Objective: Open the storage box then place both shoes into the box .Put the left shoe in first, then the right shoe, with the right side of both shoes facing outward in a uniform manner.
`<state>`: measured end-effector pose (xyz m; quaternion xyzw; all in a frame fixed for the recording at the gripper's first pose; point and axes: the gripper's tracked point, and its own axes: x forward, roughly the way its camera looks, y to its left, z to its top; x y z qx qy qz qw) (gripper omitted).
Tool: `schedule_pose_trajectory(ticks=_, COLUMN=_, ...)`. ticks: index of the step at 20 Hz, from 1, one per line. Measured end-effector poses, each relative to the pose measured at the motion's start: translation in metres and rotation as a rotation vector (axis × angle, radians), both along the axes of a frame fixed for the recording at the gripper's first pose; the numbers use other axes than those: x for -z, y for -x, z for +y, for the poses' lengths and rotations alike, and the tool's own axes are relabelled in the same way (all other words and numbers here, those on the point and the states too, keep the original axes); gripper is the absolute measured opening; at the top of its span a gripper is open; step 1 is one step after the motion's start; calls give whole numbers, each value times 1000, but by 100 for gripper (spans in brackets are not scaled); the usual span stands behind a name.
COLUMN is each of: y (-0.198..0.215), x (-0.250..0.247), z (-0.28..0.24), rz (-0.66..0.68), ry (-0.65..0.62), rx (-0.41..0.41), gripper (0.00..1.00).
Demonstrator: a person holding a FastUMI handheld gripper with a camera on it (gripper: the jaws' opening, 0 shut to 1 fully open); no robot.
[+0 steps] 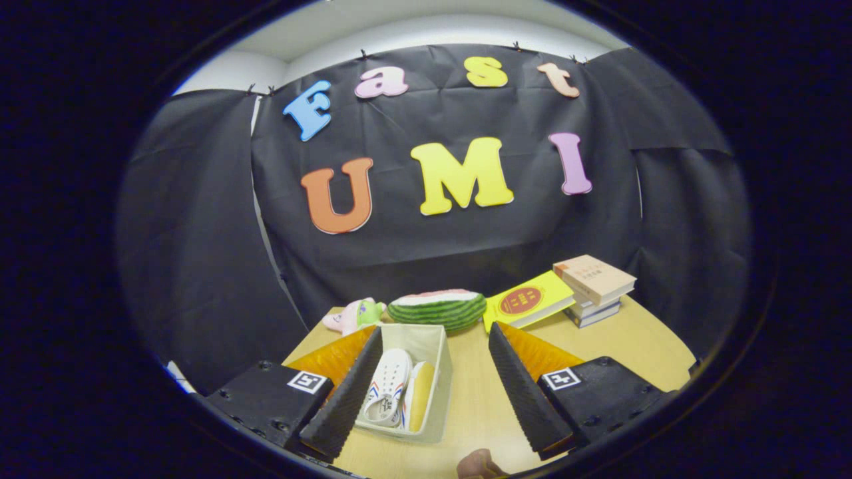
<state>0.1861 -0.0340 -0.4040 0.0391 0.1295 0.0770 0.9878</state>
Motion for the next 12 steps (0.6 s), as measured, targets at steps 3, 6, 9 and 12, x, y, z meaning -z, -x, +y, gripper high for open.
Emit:
schedule_pose_trajectory(ticks=3, y=24, x=-29, z=-17, rz=-90, ry=56, rx=41, gripper=100)
schedule_pose_trajectory(ticks=6, y=63, x=-50, z=-21, rz=-168, ry=50, rx=38, gripper=100)
schedule_pose_trajectory(ticks=9, y=99, x=-66, z=-35, rz=-246, ry=49, rx=52, gripper=100)
schedule_pose_trajectory(ticks=12, y=130, x=-76, z=-61, rz=-298, ry=100, rx=132, gripper=100)
